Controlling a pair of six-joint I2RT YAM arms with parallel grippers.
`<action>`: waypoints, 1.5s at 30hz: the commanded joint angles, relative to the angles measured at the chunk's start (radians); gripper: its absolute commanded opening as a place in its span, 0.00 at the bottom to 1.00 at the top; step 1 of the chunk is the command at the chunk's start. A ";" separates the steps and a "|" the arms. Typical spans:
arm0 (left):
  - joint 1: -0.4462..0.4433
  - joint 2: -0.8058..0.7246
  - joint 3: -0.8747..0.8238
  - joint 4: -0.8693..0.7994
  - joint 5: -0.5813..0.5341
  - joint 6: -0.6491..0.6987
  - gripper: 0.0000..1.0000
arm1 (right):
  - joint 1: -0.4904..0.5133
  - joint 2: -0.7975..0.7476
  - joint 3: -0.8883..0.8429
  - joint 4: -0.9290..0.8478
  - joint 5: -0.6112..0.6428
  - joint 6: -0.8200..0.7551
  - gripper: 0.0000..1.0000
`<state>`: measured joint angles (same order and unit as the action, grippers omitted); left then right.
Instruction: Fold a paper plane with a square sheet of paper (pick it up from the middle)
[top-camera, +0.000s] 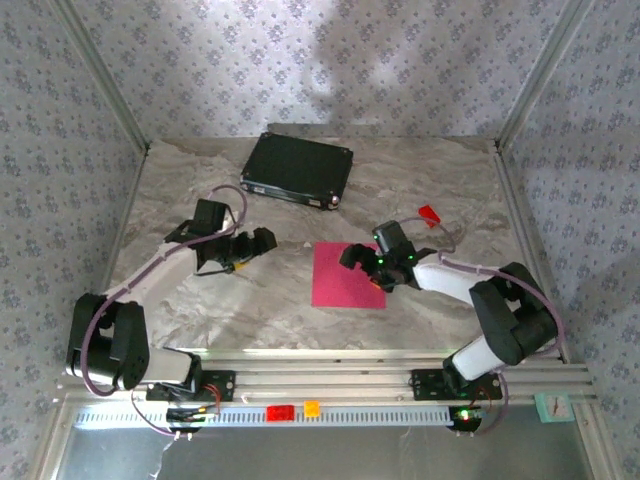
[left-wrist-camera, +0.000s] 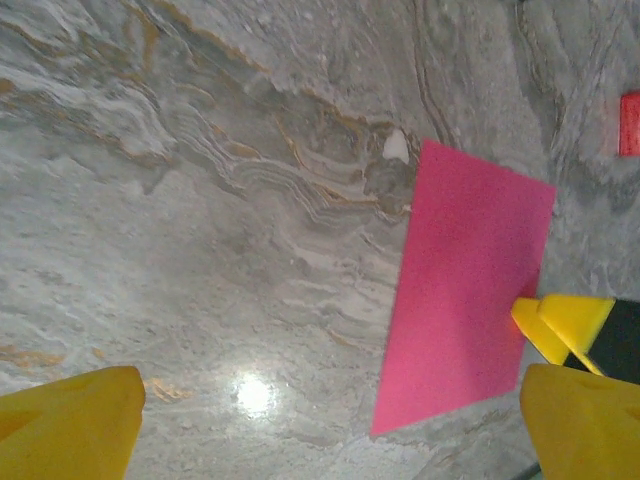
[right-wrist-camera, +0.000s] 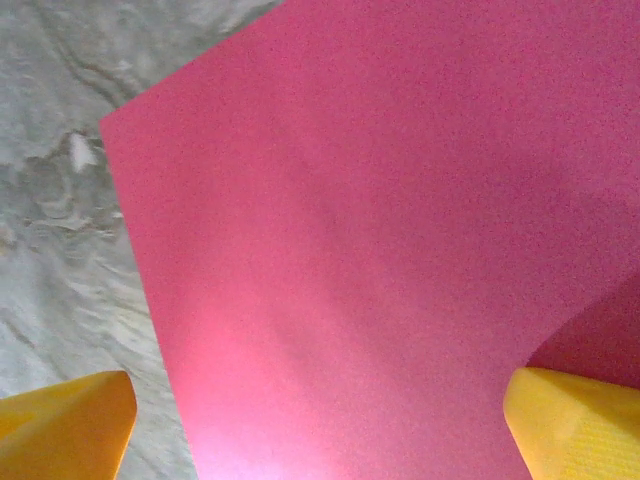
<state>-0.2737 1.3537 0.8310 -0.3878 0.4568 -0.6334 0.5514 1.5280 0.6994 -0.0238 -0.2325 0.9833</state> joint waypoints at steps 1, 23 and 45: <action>-0.021 0.016 0.010 0.022 0.002 -0.017 0.97 | 0.071 0.100 -0.005 0.033 0.070 0.184 0.99; -0.315 0.395 0.448 -0.332 -0.231 0.026 0.99 | -0.135 -0.236 -0.007 -0.160 0.085 0.063 0.99; -0.493 0.818 0.929 -0.669 -0.431 -0.019 1.00 | -0.330 -0.515 -0.156 -0.337 0.009 -0.038 0.99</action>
<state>-0.7654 2.1490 1.7203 -1.0073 0.0322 -0.6346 0.2310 1.0225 0.5579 -0.3195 -0.2062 0.9676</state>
